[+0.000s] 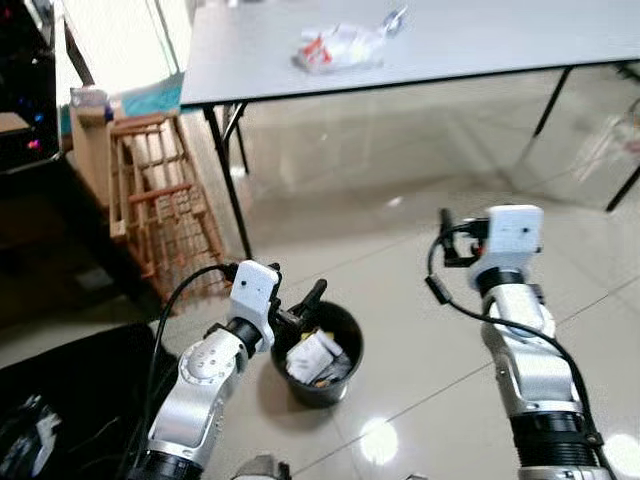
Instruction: Picking trash to rubbish bin
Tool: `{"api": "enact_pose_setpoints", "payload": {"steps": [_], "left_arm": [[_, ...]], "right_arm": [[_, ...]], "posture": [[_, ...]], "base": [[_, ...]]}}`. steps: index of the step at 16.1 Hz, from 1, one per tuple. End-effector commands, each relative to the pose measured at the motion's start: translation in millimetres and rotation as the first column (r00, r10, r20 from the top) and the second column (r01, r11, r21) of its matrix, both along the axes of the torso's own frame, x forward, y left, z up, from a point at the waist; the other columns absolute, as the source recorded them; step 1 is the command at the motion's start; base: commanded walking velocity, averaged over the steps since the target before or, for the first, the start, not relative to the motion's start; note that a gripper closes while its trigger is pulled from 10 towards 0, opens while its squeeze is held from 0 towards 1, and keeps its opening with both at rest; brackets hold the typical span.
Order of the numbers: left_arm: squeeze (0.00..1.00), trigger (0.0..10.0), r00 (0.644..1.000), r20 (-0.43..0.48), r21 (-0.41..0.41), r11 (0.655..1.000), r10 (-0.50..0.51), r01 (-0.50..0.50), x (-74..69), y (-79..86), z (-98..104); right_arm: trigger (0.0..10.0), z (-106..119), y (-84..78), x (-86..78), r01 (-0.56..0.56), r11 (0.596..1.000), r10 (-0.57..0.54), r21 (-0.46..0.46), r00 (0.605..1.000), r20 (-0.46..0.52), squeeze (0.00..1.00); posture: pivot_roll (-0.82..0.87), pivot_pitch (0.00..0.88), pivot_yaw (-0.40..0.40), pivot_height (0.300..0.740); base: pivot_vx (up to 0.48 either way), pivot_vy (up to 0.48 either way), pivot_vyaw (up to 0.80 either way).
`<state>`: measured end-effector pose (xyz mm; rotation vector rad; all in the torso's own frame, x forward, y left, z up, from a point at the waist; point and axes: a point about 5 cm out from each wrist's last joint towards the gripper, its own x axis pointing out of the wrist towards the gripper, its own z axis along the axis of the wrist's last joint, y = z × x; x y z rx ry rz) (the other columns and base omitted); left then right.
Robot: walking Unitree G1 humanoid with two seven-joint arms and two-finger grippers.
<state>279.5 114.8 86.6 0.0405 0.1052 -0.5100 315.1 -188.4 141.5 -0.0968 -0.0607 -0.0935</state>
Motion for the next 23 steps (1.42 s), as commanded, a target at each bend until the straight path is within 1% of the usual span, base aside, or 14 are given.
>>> {"api": "enact_pose_setpoints", "payload": {"steps": [1, 3, 4, 5, 6, 8, 11, 13, 17, 23], "left_arm": [[0.0, 10.0, 1.0, 0.021, 0.014, 1.0, 0.011, -0.012, 3.6, -0.6, 2], [0.0, 10.0, 0.999, 0.034, 0.013, 1.0, 0.02, -0.02, 9.0, -4.7, 3], [0.0, 10.0, 0.998, 0.044, 0.005, 0.999, 0.038, -0.038, 13.5, -6.3, 4], [0.0, 10.0, 0.998, 0.047, 0.005, 0.999, 0.041, -0.042, 14.7, -7.4, 3], [0.0, 10.0, 0.998, 0.048, 0.004, 0.999, 0.041, -0.041, 15.7, -9.2, 3], [0.0, 10.0, 0.998, 0.052, 0.002, 1.0, 0.023, -0.023, 16.6, -14.1, 3], [0.0, 10.0, 0.998, 0.059, 0.011, 1.0, 0.009, -0.009, 18.6, -18.2, 2], [0.0, 10.0, 0.998, 0.063, 0.015, 1.0, -0.001, 0.0, 19.6, -20.1, 2], [0.0, 10.0, 0.997, 0.077, 0.012, 1.0, -0.004, 0.003, 24.3, -22.7, 4], [0.0, 10.0, 0.996, 0.085, -0.004, 1.0, 0.015, -0.015, 30.4, -25.7, 6]], "right_arm": [[10.0, 3, -4.9, -0.7, 0.029, 0.999, -0.029, 0.025, 1.0, 0.002, 0.0], [10.0, 5, -6.6, 0.7, 0.041, 0.999, -0.041, 0.027, 0.999, 0.0, 0.0], [10.0, 4, -0.7, 0.5, 0.041, 0.999, -0.041, 0.034, 0.999, -0.009, 0.0], [10.0, 2, 2.0, 0.2, 0.047, 0.998, -0.046, 0.032, 0.999, -0.021, 0.0], [10.0, 1, 8.6, -2.1, 0.034, 0.998, -0.033, 0.053, 0.999, -0.022, 0.0], [10.0, -1, 17.9, -4.9, 0.008, 0.999, -0.007, 0.044, 1.0, -0.024, 0.0], [10.0, -3, 25.1, -6.0, 0.003, 0.998, -0.001, 0.061, 1.0, -0.025, 0.0], [10.0, -4, 24.9, -4.8, 0.012, 0.998, -0.01, 0.063, 0.999, -0.034, 0.0], [10.0, -1, 25.3, -0.9, 0.018, 0.997, -0.016, 0.069, 0.999, -0.032, 0.0], [10.0, -2, 33.7, 2.2, -0.008, 0.997, 0.011, 0.074, 0.999, -0.042, 0.0]], "posture": [[0.02, 0.028, 0.033, 0.74], [0.01, 0.004, 0.015, 0.74], [0.01, 0.0, 0.01, 0.74], [0.0, 0.0, 0.009, 0.74], [0.0, 0.0, 0.009, 0.74], [-0.01, 0.0, 0.01, 0.74], [-0.01, 0.0, 0.018, 0.74], [-0.02, 0.0, 0.023, 0.74], [-0.02, 0.0, 0.024, 0.74], [-0.03, 0.0, 0.014, 0.74]], "base": [[0.0, 0.0, 0.0], [0.0, 0.0, 0.0], [0.0, 0.0, 0.0], [0.0, 0.0, 0.0], [0.0, 0.0, 0.0], [0.0, 0.0, 0.0], [0.0, 0.0, 0.72], [0.0, 0.0, 0.8], [0.0, 0.0, 0.0], [0.0, -0.423, 0.0]]}}
